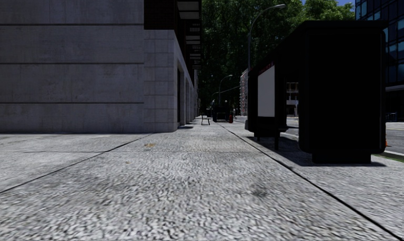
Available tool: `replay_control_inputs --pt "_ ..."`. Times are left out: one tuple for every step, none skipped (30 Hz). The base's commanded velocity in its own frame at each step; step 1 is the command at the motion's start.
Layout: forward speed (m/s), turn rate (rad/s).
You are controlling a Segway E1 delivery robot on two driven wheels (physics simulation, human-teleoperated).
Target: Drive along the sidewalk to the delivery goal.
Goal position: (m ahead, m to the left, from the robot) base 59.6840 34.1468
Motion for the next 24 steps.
replay_control_inputs --pt "2.00 0.00" --pt "2.00 0.00" --pt "2.00 0.00" --pt "2.00 0.00" --pt "2.00 0.00" --pt "2.00 0.00" --pt "2.00 0.00" --pt "2.00 0.00" --pt "2.00 0.00" --pt "2.00 0.00" --pt "2.00 0.00" --pt "2.00 0.00" --pt "2.00 0.00" --pt "2.00 0.00" --pt "2.00 0.00" --pt "2.00 0.00" --pt "2.00 0.00" --pt "2.00 0.00" --pt "2.00 0.00" --pt "2.00 0.00" --pt "2.00 0.00" --pt "2.00 0.00" --pt "2.00 0.00" --pt "2.00 0.00"
